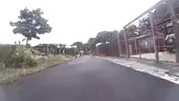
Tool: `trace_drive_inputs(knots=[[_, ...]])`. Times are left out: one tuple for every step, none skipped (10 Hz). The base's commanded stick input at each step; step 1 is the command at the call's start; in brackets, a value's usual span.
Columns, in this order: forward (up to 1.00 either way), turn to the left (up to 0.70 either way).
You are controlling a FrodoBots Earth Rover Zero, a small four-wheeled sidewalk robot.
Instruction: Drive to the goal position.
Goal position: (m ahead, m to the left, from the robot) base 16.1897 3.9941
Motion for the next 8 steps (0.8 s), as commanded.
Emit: trace_drive_inputs(knots=[[0.7, 0.0], [0.7, 0.0], [0.7, 0.0], [0.7, 0.0], [0.7, 0.0], [0.7, 0.14], [0.7, 0.35], [0.7, 0.35]])
